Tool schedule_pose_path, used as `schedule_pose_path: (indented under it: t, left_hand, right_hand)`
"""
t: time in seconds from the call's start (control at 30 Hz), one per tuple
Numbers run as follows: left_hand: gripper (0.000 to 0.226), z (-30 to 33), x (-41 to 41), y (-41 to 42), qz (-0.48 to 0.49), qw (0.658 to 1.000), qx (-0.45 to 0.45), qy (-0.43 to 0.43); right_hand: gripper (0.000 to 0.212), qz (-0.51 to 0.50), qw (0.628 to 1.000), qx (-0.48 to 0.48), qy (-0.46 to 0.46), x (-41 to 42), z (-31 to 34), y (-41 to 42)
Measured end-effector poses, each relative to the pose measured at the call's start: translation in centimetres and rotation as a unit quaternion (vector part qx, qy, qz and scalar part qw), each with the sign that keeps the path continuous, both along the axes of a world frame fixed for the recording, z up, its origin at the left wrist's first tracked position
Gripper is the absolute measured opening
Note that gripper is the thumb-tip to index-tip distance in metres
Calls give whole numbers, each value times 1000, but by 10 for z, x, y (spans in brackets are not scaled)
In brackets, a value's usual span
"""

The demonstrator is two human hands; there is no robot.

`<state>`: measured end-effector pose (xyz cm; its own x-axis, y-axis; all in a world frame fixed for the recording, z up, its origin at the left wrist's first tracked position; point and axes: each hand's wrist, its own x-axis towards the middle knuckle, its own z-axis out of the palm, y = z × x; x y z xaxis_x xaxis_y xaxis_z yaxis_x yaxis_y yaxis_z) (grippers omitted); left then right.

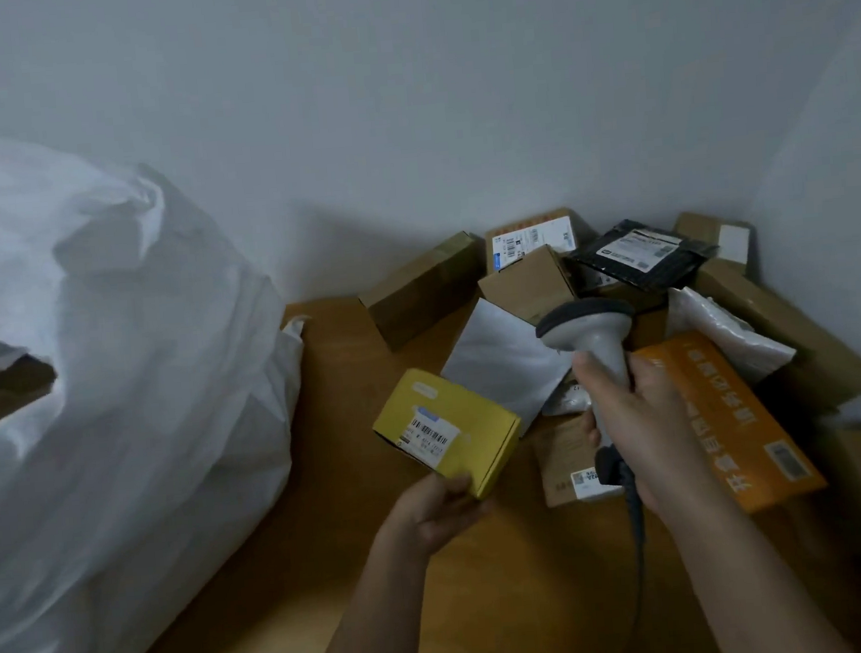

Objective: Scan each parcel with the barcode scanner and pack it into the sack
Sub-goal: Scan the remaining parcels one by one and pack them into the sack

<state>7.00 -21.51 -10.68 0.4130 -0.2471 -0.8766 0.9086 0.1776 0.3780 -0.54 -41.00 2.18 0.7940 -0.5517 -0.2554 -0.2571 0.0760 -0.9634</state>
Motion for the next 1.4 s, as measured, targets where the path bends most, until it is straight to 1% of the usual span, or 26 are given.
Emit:
schedule_pose_path:
  t: [0.03, 0.1, 0.23, 0.3, 0.4, 0.5, 0.53, 0.6, 0.67, 0.7, 0.77, 0.83, 0.9, 0.97, 1.07, 1.17, 1.27, 1.4]
  left_hand:
    - [21, 10, -5, 2, -3, 1000, -26, -14]
    - [18, 30, -12, 4, -5, 997, -68, -47]
    - [31, 68, -27, 4, -6, 985, -119, -125]
    - [33, 83, -38, 4, -18, 978, -141, -150]
    - [37, 100, -58, 6, -58, 964, -177, -189]
    - [40, 113, -70, 11, -74, 957, -177, -218]
    - [40, 117, -71, 15, -58, 959, -167, -222]
    - [42, 124, -68, 27, 8, 960, -150, -235]
    - [44, 129, -62, 44, 75, 953, -149, -254]
    - [45, 132, -60, 54, 93, 948, -149, -265]
    - [42, 137, -57, 71, 88, 945, -129, -287]
    - [32, 140, -58, 82, 78, 947, -97, -297]
    - [20, 141, -59, 86, 110, 947, -80, -293]
    - [22, 139, -61, 84, 150, 945, -61, -283]
    - [30, 137, -63, 78, 202, 940, -59, -267]
    - [30, 139, -67, 73, 226, 940, -84, -243]
    - [25, 142, -71, 71, 249, 936, -103, -228]
    - [25, 143, -75, 72, 257, 935, -107, -219]
  right_hand:
    - [30, -20, 1000, -10, -1, -3, 0, 4]
    - [41, -44, 999, -13, -4, -8, 2, 11]
    - [68, -50, 999, -8, 5, -17, 4, 27]
    - [73, -43, 999, -14, 14, -21, 7, 36]
    - [69, -37, 999, -6, 8, -30, 10, 47]
    - [63, -35, 999, -23, 6, -42, 15, 47]
    - [62, -31, 999, -25, 5, -45, 17, 46]
    - [60, -25, 999, -23, 3, -50, 22, 42]
    - [55, -18, 999, -30, 4, -54, 27, 37]
    - [53, -17, 999, -38, 6, -57, 29, 34]
    - [52, -20, 998, -53, 9, -61, 33, 31]
    - [49, -28, 997, -73, 3, -66, 38, 32]
    - [44, -36, 995, -95, -8, -72, 45, 36]
    - [41, -27, 995, -96, -26, -79, 55, 40]
    - [37, 33, 996, -66, -41, -90, 75, 46]
    - [38, 118, 991, -43, -50, -101, 96, 53]
    - [35, 173, 982, -55, -56, -111, 115, 60]
    - [36, 198, 974, -91, -64, -123, 135, 63]
